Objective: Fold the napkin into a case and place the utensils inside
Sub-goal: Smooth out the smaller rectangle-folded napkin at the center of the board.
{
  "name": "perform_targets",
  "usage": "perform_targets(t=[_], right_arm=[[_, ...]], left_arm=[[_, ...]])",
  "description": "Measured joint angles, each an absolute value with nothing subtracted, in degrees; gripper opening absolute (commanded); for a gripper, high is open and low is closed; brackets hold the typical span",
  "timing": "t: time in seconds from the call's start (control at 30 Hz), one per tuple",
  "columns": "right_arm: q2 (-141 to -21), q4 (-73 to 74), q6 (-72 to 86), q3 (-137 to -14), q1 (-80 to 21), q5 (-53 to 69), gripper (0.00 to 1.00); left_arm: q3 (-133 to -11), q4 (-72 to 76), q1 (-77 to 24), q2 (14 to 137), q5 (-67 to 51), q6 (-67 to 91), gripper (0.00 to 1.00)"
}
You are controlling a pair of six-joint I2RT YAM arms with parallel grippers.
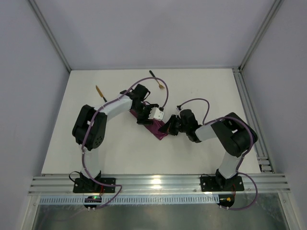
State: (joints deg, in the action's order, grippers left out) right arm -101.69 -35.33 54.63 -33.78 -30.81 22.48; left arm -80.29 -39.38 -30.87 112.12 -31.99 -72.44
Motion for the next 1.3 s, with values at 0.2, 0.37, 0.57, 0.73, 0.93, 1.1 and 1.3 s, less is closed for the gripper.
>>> perform_targets(t=[0.2,0.37,0.57,0.73,0.93,1.1,1.3], right_arm=[[-101.8,-36.1,54.8,-33.8,-30.2,23.1,0.04],[-101.8,-36.5,55.2,-33.8,-29.9,23.2,0.04],[-101.8,-36.5,55.3,-33.8,-29.8,23.4,0.04],[-101.8,-36.5,55.3,-33.8,-29.8,23.4,0.04],[-101.8,-36.6,55.3,-33.8,-29.8,23.4,0.04],[-101.8,-36.9,55.3,-33.9,-29.5,23.9,0.11],[-100.4,-30.3,50.7,-37.8,-29.5,27.1,0.36]], left_arm=[[-85.6,-43.9,-30.9,112.3,-33.1,-76.8,0.68],[-89.0,-46.1,-30.9,115.6,-32.8,-79.0,0.69],[-92.9,-50.3,-31.4,121.1,-31.1,-81.3,0.65],[-93.0,-52.1,-32.1,121.9,-30.3,-82.1,0.41],[-92.7,-51.6,-32.3,121.9,-29.9,-81.6,0.19],[-92.4,-50.7,-32.3,121.9,-29.6,-81.1,0.00],[-92.4,-49.6,-32.3,121.9,-29.6,-78.5,0.00]])
